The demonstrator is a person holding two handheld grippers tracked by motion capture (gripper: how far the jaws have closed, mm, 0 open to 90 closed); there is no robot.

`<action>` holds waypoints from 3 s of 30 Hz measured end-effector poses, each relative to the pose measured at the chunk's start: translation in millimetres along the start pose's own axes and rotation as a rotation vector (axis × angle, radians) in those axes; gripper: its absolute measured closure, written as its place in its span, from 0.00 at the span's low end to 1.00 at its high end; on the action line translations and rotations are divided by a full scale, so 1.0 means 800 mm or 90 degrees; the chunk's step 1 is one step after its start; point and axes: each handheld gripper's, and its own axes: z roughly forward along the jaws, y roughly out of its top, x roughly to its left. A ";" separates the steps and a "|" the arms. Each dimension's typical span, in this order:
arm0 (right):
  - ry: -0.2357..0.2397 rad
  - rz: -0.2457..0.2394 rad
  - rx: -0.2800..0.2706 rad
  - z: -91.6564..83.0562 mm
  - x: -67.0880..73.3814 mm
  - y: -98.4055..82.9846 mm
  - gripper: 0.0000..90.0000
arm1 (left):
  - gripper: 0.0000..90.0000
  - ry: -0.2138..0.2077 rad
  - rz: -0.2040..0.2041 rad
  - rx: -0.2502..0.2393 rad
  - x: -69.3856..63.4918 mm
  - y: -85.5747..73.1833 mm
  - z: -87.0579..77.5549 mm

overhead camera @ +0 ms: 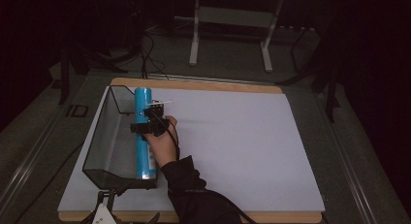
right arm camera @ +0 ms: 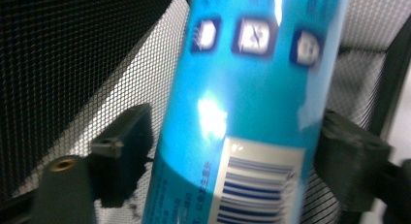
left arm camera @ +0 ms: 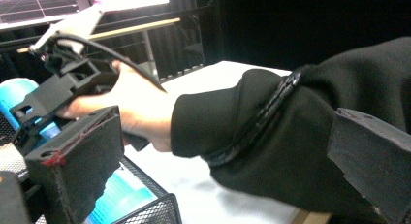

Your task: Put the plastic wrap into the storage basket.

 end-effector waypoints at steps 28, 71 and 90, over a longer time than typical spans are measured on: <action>0.060 -0.244 -0.044 -0.146 -0.035 -0.013 0.14 | 0.00 0.000 -0.007 0.012 -0.002 -0.001 0.008; 0.034 -0.272 -0.118 -0.290 -0.150 -0.156 0.16 | 0.00 -0.004 -0.008 0.017 -0.004 -0.001 0.012; 0.010 -0.277 -0.122 -0.322 -0.187 -0.209 0.16 | 0.00 -0.002 -0.003 0.020 -0.004 -0.002 0.014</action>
